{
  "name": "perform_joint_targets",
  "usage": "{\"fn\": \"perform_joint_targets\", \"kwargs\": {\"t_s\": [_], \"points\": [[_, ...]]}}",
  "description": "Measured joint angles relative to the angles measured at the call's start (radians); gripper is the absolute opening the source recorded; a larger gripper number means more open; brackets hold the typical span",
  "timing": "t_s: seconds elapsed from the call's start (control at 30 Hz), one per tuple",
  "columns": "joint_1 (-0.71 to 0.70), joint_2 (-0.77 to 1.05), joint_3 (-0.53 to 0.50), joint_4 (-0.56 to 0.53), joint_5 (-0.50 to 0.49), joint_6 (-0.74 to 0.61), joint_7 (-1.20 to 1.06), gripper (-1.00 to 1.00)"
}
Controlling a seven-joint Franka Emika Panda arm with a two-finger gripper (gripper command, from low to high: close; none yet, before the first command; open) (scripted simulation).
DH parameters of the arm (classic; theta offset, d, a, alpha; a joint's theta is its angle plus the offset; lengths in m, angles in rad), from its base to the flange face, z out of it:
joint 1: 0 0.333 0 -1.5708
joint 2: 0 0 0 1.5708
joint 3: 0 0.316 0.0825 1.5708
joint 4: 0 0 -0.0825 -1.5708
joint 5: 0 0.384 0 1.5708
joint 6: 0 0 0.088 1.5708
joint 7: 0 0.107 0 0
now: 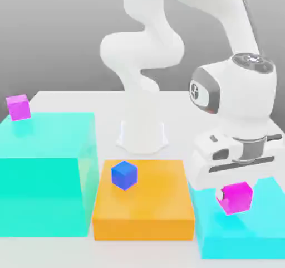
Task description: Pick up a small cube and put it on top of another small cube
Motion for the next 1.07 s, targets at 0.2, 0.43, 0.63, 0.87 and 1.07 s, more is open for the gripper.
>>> {"fn": "perform_joint_targets", "kwargs": {"t_s": [0.2,0.43,0.63,0.87,1.07], "points": [[0.229,-0.15,0.094,-0.132,0.083,-0.012,-0.188,-1.0],[0.299,-0.127,0.105,-0.149,0.199,0.009,-0.295,-1.0],[0.314,-0.068,0.104,-0.143,0.255,0.037,-0.336,-1.0],[0.317,0.002,0.099,-0.14,0.248,0.081,-0.331,-1.0],[0.322,0.053,0.078,-0.142,0.176,0.126,-0.28,-1.0]]}}
